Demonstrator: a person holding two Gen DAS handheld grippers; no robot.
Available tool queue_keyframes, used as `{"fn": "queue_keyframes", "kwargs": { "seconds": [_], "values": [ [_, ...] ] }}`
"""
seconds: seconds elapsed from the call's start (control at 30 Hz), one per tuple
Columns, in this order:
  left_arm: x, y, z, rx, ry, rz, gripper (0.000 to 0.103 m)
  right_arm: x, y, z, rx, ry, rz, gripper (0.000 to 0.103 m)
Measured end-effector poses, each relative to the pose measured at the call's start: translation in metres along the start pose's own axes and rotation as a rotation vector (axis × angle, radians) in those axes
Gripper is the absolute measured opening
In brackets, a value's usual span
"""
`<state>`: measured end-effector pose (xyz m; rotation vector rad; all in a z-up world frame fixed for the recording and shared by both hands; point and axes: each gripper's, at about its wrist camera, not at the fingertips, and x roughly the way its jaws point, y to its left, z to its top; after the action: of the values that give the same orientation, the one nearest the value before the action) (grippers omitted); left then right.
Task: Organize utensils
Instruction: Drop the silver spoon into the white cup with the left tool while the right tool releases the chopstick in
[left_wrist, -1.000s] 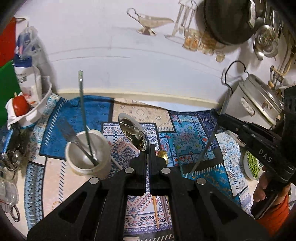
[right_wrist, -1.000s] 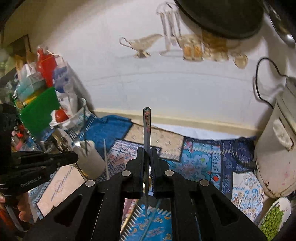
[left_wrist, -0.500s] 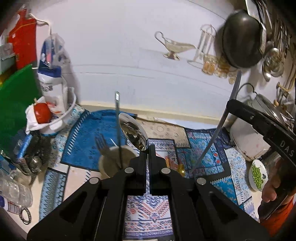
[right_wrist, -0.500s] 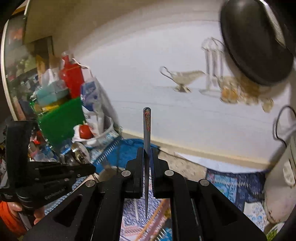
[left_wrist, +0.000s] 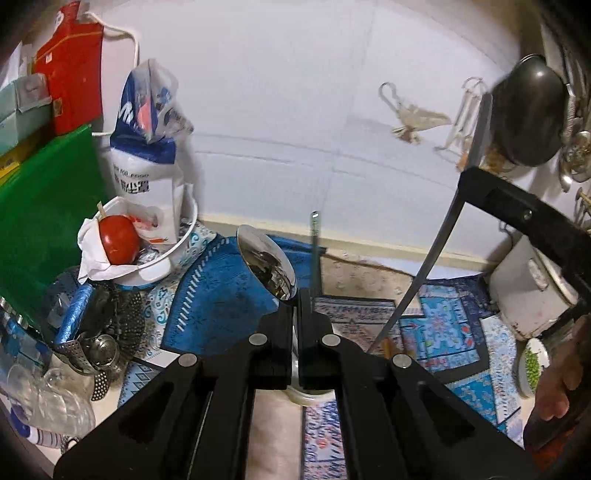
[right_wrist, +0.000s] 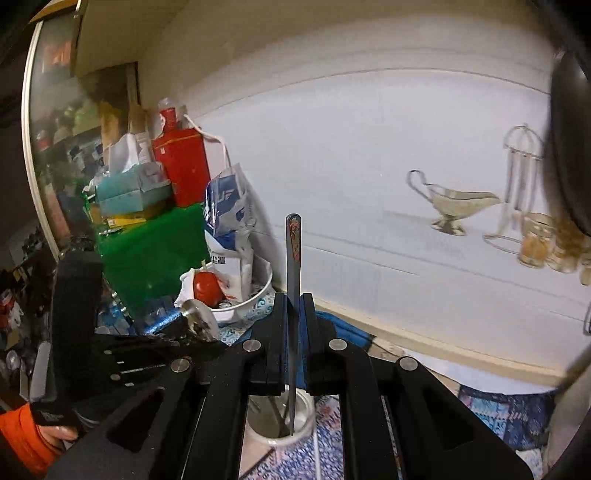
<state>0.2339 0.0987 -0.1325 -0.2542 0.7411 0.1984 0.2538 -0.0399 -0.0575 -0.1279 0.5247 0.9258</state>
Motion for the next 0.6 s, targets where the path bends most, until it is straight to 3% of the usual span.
{"fn": "queue_keyframes", "kwargs": {
  "seconds": [0.33, 0.6],
  "values": [
    [0.055, 0.020, -0.021, -0.009, 0.123, -0.018, 0.000, 0.054, 0.001, -0.027, 0.005, 0.136, -0.024, 0.006],
    [0.077, 0.021, -0.035, 0.018, 0.178, -0.064, 0.000, 0.072, -0.001, -0.043, 0.025, 0.221, -0.029, 0.006]
  ]
}}
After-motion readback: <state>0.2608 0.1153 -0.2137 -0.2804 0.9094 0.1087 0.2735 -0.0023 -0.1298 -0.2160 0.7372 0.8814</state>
